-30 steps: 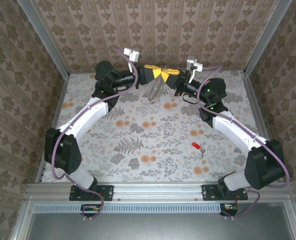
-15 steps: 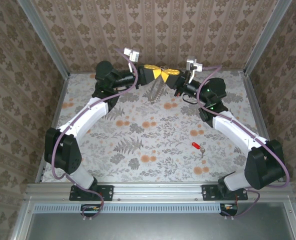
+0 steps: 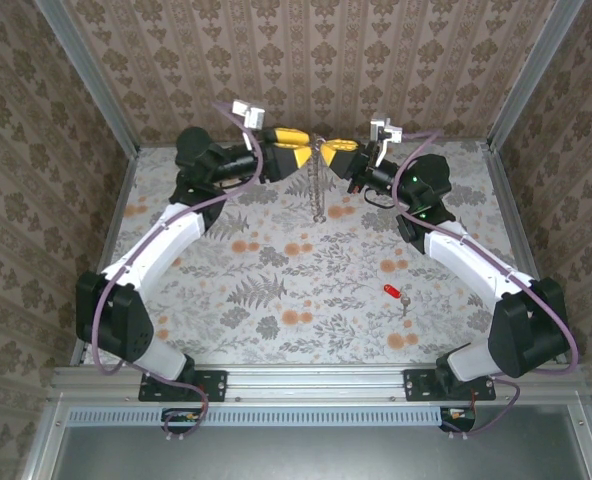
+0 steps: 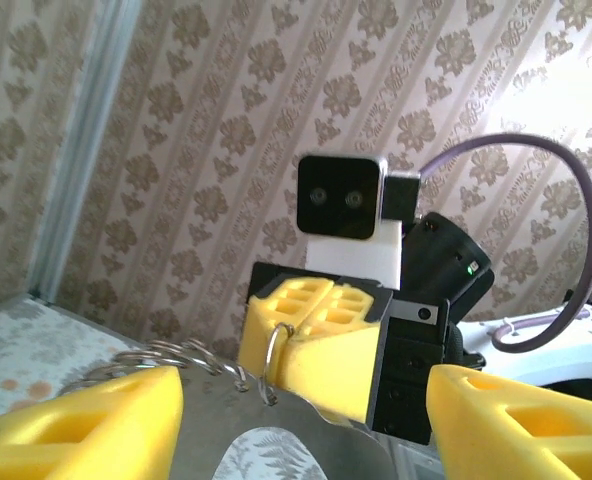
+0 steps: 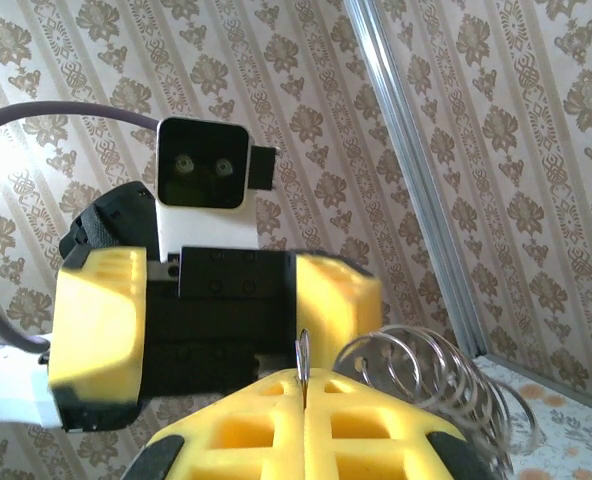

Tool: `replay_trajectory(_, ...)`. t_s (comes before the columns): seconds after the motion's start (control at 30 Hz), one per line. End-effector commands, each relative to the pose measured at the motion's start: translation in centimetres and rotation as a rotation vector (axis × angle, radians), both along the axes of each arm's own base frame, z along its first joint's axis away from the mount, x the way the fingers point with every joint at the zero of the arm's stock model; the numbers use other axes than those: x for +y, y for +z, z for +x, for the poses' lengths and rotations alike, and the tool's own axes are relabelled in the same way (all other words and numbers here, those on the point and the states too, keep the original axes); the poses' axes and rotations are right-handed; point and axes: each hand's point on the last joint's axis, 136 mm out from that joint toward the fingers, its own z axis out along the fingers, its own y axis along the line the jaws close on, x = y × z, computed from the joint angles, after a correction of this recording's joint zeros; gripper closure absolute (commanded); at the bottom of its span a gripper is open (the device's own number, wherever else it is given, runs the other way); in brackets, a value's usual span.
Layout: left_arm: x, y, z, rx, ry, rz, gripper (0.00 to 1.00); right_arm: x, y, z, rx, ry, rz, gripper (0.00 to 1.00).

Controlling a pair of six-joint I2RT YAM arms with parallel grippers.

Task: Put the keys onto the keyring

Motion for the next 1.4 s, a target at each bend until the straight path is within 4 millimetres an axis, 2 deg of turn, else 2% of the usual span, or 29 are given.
replay_trajectory(0.0,1.8,2.2,-1.0,-0.081,0.03,-0.02,0.33,0.0,2.4,-1.0,-0.051,0.04,0.016,1.0)
replay_trajectory(0.23,1.8,2.4,-3.2,-0.133,-0.076,0.049,0.5,1.0,2.6,-1.5,-0.017,0.154,-0.031,1.0)
replay_trajectory(0.43,1.5,2.4,-4.1,-0.153,-0.114,0.071,0.55,1.5,2.5,-2.0,0.016,0.211,-0.066,1.0)
replay_trajectory(0.67,0.6,2.0,-4.7,-0.162,-0.144,0.094,0.57,1.9,1.9,-2.5,0.04,0.256,-0.089,1.0)
replay_trajectory(1.23,0.1,0.7,-2.8,-0.123,-0.083,0.105,0.58,1.6,1.6,-3.1,0.033,0.25,-0.107,1.0)
replay_trajectory(1.37,0.1,0.4,-2.3,-0.11,-0.069,0.107,0.53,1.6,1.5,-3.2,0.031,0.246,-0.11,1.0)
